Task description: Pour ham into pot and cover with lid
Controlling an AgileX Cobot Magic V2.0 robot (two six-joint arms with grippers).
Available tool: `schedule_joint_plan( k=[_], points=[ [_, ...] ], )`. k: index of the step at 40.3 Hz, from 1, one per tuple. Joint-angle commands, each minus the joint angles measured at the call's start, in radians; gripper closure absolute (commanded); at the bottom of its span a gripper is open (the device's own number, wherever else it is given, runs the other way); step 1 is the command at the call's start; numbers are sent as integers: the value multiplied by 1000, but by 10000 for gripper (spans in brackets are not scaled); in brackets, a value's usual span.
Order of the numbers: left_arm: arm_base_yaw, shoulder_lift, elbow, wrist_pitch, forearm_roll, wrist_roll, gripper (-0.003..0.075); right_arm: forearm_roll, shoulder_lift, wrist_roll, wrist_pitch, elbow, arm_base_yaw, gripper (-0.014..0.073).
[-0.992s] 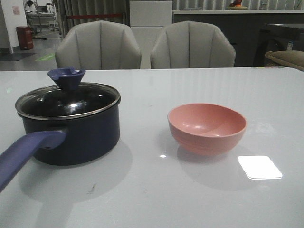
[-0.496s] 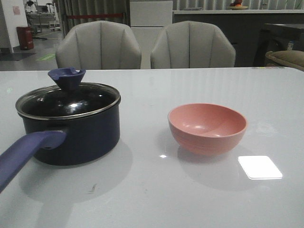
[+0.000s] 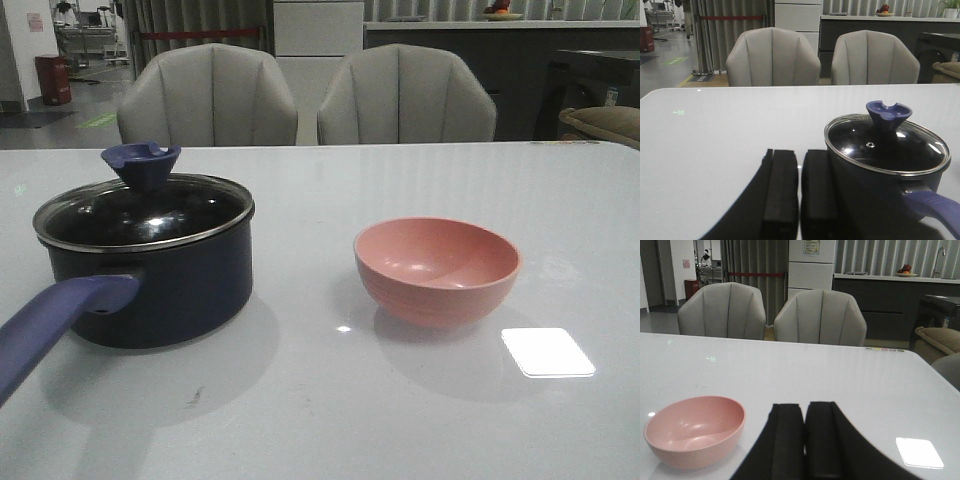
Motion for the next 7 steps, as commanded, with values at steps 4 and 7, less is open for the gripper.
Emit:
schedule_joint_plan(
  k=[4,7],
  points=[
    [-6,-17,21,-79,-3,3,607,-14,-20,-2,-85,-4,-5,451],
    [-6,-17,21,-79,-3,3,607,-14,-20,-2,-85,-4,-5,451]
  ],
)
